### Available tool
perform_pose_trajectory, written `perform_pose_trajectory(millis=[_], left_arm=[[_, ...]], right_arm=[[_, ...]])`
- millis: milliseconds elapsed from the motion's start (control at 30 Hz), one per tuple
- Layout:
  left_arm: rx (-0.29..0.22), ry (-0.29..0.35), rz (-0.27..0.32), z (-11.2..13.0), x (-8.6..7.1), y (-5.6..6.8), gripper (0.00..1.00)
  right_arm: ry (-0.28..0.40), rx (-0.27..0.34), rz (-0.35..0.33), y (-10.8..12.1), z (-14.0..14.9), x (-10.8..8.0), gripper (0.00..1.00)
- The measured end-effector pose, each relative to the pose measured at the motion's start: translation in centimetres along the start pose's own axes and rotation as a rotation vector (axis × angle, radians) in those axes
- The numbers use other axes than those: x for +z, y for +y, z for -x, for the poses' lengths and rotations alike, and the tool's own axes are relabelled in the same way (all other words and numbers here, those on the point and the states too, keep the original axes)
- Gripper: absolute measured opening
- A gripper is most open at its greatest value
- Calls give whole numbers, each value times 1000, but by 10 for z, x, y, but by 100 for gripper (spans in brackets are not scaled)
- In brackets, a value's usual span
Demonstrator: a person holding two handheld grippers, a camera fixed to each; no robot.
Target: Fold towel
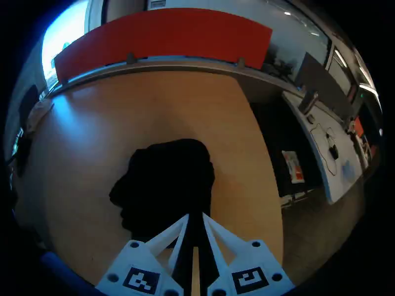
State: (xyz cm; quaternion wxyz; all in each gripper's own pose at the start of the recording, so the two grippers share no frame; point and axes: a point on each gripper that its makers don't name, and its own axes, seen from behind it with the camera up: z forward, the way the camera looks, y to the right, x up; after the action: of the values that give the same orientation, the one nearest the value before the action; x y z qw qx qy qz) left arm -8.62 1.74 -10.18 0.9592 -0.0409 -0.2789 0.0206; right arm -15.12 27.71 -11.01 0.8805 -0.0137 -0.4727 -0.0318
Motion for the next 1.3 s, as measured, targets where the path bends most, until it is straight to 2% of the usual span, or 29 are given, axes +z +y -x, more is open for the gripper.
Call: perform_pose_trajectory(millis=[700,1300], left_arm=[[-1,-8,-17,5,-5,-5,94],[9,-16,-23,8,-9,-7,94]], right_arm=[[-91,50,53,8,38,27,5],[-141,87,90,11,54,44,5]])
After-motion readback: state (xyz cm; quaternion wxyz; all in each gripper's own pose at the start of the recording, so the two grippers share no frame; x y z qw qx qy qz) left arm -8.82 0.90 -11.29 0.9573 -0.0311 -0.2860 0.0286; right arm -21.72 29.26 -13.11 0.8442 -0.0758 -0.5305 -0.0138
